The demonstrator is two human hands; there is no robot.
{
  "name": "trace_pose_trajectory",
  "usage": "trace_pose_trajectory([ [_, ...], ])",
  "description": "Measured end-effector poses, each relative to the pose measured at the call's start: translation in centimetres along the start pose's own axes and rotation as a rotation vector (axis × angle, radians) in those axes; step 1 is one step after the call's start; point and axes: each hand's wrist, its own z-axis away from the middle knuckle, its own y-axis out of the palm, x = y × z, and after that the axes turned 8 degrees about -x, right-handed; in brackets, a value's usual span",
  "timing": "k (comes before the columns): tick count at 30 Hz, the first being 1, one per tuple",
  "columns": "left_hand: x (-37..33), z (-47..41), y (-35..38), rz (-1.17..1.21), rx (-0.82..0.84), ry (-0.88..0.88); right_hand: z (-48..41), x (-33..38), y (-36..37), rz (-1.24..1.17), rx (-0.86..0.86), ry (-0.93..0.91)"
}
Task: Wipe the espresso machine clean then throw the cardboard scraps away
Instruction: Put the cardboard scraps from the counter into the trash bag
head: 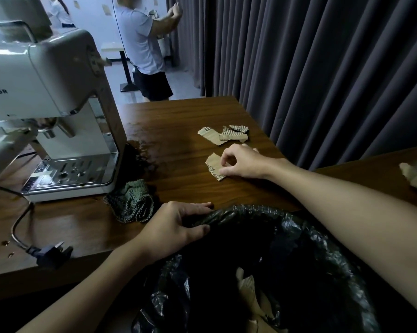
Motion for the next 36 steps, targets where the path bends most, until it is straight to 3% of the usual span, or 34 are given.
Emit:
trace_pose_trajectory([
  [10,-0.6,0.2,-0.2,0.024,0.010,-0.018,3.6,1.7,-2.4,-0.531,0.047,0.235],
  [14,-0.5,0.2,-0.1,0.043,0.010,-0.021,7.1,2.2,-5.7,-0.862,0.299,0.162],
  [17,-0.3,0.2,0.0,0.038,0.006,-0.018,8.4,2.6,-7.4,-0.735,0.531,0.037],
  [23,-0.6,0.2,-0.1,0.043,0.003,-0.023,4.4,2.1,-4.4,-0.483,0.094,0.113],
  [30,-0.2,0.0,0.0,0.006,0.004,-0.013,-1.3,1.2,-1.0,-0.330,0.007,0.216],
  [36,-0.1,0.1,0.0,0.002,0.009,-0.005,-3.4,0.5,-0.2,-0.175,0.049,0.276],
])
